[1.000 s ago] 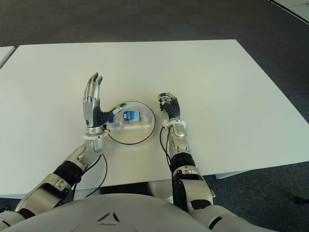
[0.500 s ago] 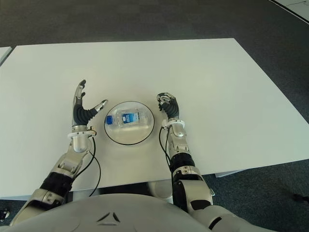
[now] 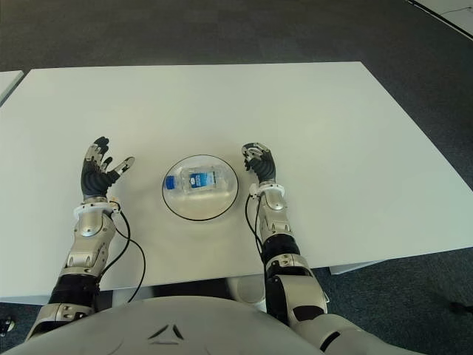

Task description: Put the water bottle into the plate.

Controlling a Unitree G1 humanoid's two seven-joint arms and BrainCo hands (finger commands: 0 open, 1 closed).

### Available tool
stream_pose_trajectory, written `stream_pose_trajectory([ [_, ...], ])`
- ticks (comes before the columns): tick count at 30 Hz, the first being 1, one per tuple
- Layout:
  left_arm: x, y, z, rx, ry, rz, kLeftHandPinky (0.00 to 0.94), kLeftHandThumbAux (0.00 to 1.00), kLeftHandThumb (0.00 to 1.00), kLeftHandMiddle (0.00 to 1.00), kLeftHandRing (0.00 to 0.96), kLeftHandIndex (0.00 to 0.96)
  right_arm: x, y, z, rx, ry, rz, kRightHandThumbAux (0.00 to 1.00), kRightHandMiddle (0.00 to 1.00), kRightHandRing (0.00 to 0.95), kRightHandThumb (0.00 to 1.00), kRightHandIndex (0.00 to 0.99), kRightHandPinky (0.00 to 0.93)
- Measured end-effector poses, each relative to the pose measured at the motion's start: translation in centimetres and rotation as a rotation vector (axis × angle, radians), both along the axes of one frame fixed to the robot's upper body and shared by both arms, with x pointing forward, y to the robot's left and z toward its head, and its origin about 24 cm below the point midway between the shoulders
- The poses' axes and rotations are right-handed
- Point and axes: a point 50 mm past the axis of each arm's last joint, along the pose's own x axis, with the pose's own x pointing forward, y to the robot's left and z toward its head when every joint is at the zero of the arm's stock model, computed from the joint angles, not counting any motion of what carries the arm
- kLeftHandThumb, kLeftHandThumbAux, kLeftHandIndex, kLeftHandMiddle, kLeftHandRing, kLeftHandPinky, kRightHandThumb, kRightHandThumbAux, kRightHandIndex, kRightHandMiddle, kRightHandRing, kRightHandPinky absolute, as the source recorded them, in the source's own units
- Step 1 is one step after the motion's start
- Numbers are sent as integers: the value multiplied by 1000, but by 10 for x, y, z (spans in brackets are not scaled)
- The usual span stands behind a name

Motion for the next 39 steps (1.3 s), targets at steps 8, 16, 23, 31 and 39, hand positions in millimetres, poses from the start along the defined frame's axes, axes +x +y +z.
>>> stream_pose_trajectory([
  [8, -6, 0, -4, -83, -9, 4, 198, 973, 0, 184, 168, 181, 1, 1, 1, 3, -3, 0, 729, 752, 733, 704, 438, 741],
  [16, -12, 8, -9, -132, 4, -2, 282, 997, 110, 272, 246, 263, 0, 0, 0, 5, 1, -8, 729, 751, 732, 704, 438, 741],
  [23, -14, 8, -16, -152, 56, -3, 349, 998, 164, 350, 324, 336, 1, 0, 0, 6, 2, -10, 729, 752, 733, 704, 438, 743],
  [31, -14, 3, -25, -150, 106, -9, 398, 998, 213, 400, 382, 385, 1, 0, 0, 8, 3, -9, 728, 750, 732, 704, 438, 741],
  [39, -15, -2, -32, -90, 124, -22, 408, 992, 220, 398, 395, 364, 1, 0, -1, 12, 7, -5, 728, 750, 732, 704, 438, 741],
])
